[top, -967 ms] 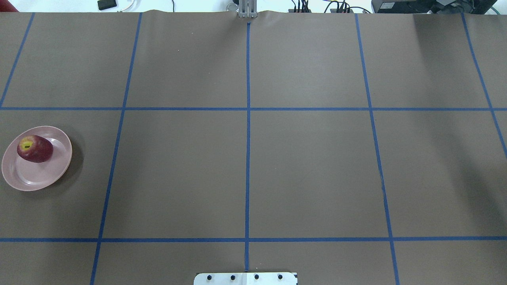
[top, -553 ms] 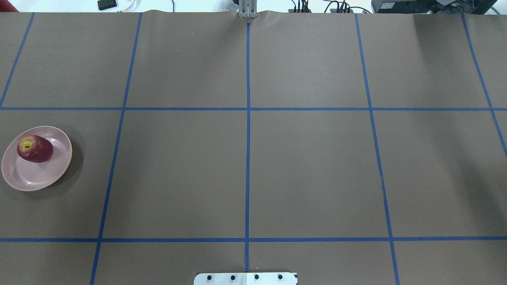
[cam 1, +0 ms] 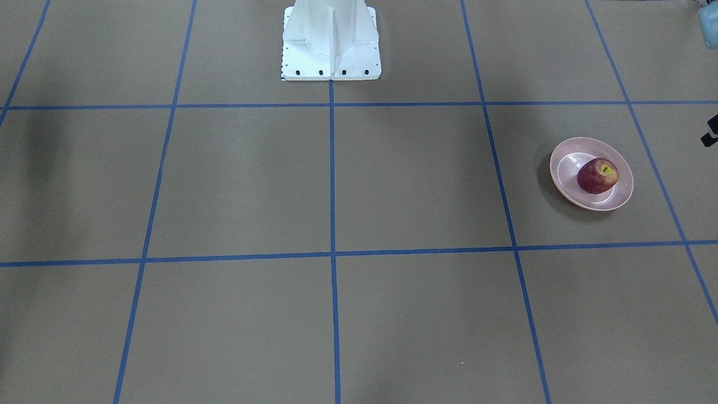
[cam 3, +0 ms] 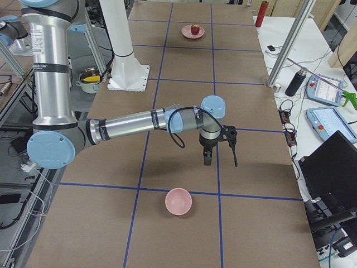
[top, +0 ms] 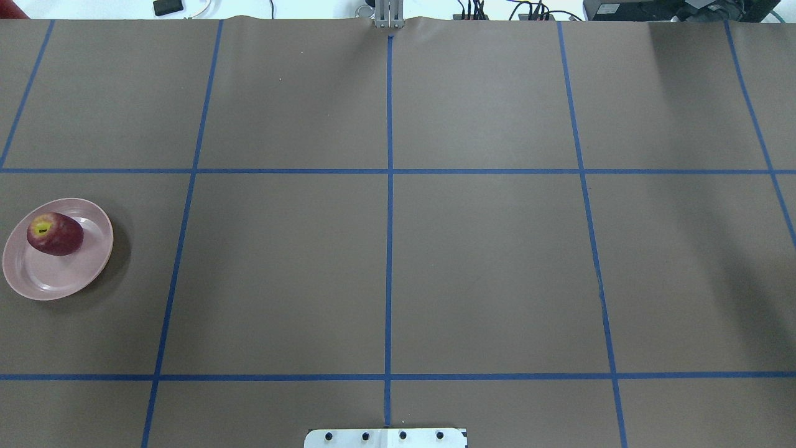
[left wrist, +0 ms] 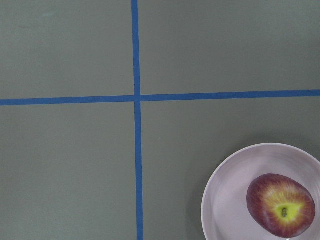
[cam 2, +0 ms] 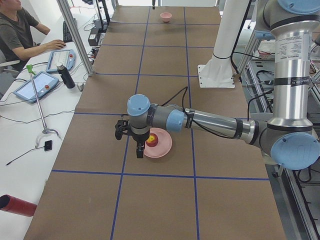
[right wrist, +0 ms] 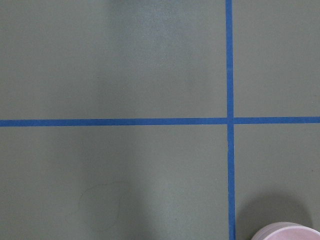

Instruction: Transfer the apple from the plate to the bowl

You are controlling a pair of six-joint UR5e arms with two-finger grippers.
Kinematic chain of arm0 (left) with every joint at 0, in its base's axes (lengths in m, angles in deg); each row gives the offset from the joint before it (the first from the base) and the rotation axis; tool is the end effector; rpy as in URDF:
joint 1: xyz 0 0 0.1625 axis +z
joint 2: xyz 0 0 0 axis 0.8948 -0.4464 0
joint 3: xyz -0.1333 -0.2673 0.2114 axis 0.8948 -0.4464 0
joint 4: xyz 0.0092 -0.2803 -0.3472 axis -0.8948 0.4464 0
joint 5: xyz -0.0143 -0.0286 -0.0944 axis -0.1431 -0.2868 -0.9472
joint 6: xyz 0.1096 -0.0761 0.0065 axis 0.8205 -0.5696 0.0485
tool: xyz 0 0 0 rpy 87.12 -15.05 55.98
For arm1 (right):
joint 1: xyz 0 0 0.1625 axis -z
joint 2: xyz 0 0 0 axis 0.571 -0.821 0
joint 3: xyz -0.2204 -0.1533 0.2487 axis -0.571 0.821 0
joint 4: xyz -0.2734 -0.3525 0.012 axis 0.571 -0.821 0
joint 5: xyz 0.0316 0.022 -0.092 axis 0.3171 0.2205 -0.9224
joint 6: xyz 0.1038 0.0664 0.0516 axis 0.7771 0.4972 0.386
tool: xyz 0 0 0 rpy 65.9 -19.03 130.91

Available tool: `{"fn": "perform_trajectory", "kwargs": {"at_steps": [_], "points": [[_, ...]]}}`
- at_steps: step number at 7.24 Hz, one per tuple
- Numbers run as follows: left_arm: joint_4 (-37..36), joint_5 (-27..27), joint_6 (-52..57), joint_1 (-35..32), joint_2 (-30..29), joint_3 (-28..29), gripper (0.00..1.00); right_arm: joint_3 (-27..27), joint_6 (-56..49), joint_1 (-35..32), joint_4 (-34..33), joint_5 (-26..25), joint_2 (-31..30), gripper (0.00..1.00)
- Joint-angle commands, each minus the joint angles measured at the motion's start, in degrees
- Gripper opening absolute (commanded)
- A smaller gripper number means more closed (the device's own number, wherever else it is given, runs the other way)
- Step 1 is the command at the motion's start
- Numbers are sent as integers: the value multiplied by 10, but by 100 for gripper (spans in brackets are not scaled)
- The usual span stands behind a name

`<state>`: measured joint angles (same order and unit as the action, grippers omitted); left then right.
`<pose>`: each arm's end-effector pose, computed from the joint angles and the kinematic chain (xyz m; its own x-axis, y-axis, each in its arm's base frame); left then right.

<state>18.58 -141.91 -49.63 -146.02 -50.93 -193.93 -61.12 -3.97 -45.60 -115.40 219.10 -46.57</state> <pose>0.0251 -0.5140 0.5260 0.7117 -0.0401 -0.7013 0.0728 0.9972 0.0168 -0.0447 -0.5374 0.5111 0.7372 0.0151 0.6755 -0.0404 0.9989 0.0217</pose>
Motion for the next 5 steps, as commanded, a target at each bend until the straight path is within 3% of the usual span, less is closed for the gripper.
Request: {"fn": "perform_trajectory", "kwargs": {"at_steps": [1,3,5], "points": [[5,-4,-6,-1,4,3,98,1,-1,0,0,0,0,100],[6,-2,-10,-1,2,1,98,6,-25,-1,0,0,-12,100],[8,0,-12,0,3,-1,98,9,-125,-38,0,1,-67,100]]}}
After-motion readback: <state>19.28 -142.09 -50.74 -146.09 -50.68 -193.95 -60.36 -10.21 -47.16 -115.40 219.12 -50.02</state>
